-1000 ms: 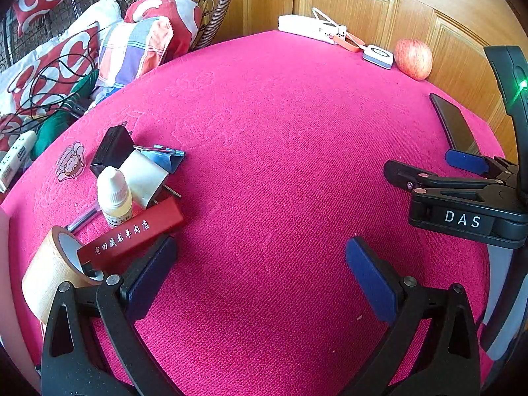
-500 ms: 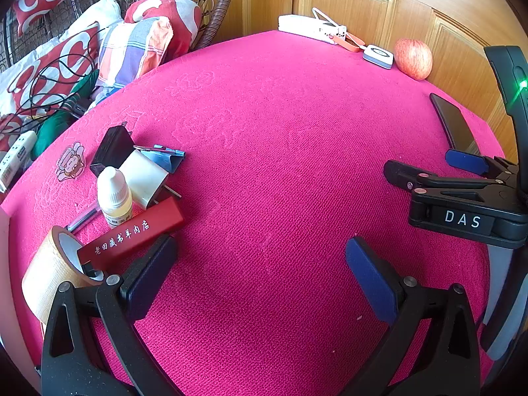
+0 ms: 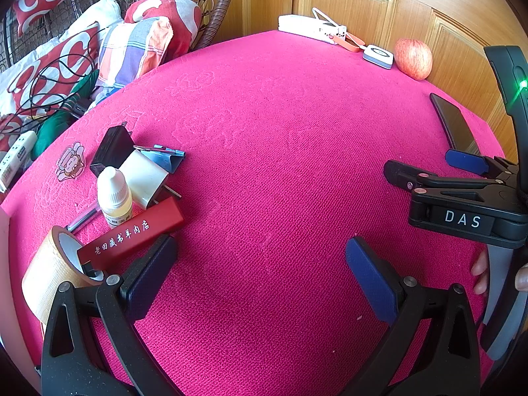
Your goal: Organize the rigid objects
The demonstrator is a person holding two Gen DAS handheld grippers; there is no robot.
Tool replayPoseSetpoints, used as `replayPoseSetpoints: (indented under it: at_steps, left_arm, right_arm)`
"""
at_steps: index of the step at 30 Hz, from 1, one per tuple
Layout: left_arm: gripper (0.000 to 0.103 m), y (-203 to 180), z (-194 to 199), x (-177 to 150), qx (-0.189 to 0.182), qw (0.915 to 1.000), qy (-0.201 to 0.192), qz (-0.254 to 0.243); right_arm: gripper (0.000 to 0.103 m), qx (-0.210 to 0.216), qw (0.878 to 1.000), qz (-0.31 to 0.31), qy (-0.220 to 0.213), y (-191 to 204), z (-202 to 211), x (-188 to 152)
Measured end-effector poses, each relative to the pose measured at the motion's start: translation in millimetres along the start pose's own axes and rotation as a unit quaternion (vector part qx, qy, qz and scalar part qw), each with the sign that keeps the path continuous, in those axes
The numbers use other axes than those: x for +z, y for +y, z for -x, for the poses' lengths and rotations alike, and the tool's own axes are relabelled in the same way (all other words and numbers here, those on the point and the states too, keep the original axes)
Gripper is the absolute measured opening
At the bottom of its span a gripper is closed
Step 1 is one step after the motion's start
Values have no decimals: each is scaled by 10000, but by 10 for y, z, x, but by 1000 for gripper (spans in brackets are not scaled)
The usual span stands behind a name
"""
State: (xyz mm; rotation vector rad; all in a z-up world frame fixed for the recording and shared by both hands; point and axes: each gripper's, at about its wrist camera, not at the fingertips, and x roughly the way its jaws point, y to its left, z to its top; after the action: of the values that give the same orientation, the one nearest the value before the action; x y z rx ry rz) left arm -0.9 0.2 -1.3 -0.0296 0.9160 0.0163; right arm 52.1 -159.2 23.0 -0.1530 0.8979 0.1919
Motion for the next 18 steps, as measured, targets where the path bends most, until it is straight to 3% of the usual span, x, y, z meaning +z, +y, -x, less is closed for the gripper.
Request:
replayPoseSetpoints:
  at_steps: [8, 11, 14, 18]
  left_arm:
    - [103, -2, -4, 5, 4, 10000, 44, 10]
    - [103, -18, -22, 77, 14, 9989, 459, 74]
    - [103, -65, 74, 158, -334, 9964, 751, 189]
    - [103, -130, 544, 315, -433, 9976, 355, 419]
  right_arm:
    - [103, 154, 9994, 215, 208, -15, -9, 38]
    - [103, 402, 9969, 548, 406, -32, -26, 82]
    - [103, 675, 9931, 858, 422, -53, -44, 108]
    - [103, 1096, 9872, 998, 581, -95, 12, 177]
